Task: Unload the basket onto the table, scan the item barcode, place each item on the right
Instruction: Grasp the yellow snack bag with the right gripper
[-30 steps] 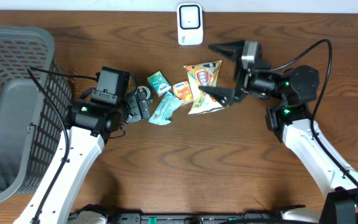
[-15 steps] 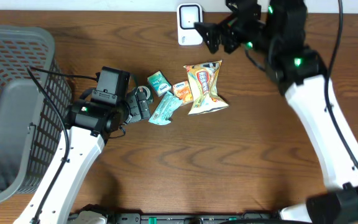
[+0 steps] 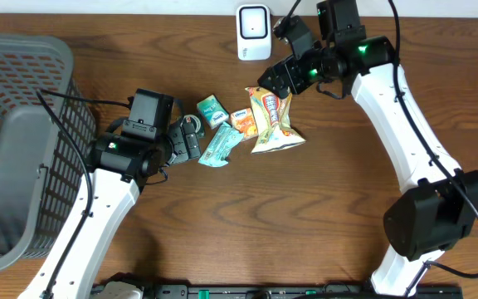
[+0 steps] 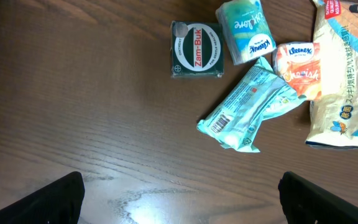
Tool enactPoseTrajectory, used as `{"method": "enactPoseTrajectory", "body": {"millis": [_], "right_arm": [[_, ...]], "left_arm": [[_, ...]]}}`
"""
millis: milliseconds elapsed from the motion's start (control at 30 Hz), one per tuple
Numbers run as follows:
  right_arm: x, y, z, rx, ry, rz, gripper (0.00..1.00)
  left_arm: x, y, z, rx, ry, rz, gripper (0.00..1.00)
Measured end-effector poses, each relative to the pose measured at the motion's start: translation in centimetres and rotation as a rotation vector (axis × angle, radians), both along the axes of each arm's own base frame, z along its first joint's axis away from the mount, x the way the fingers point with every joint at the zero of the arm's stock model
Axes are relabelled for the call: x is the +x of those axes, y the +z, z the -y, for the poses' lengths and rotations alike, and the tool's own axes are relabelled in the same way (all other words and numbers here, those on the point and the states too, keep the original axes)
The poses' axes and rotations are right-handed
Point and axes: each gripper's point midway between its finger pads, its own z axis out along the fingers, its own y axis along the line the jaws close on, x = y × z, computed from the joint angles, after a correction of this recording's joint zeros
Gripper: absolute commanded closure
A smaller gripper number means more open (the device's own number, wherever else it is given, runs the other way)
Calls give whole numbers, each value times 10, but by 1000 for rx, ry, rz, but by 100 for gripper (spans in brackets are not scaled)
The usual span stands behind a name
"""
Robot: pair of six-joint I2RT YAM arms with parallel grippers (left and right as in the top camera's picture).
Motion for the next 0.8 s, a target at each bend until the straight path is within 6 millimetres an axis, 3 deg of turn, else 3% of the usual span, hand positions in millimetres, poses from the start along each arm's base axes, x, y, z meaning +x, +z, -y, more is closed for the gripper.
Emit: {"method": "enactPoseTrajectory", "body": {"millis": [67, 133, 300, 600, 800], "right_arm": [[1, -4, 1, -8, -23, -13, 85], [6, -10, 6, -27, -81, -37, 99], [14, -41, 13, -82, -219, -123, 99], [4, -112, -4, -180, -237, -274, 99], [-7, -171, 18, -364, -336, -387, 99]], "left_arm": [[0, 0, 0, 0, 0, 0, 2], [0, 0, 0, 0, 0, 0, 2], [0, 0, 0, 0, 0, 0, 3], [0, 0, 0, 0, 0, 0, 2], [0, 0, 0, 0, 0, 0, 2]]}}
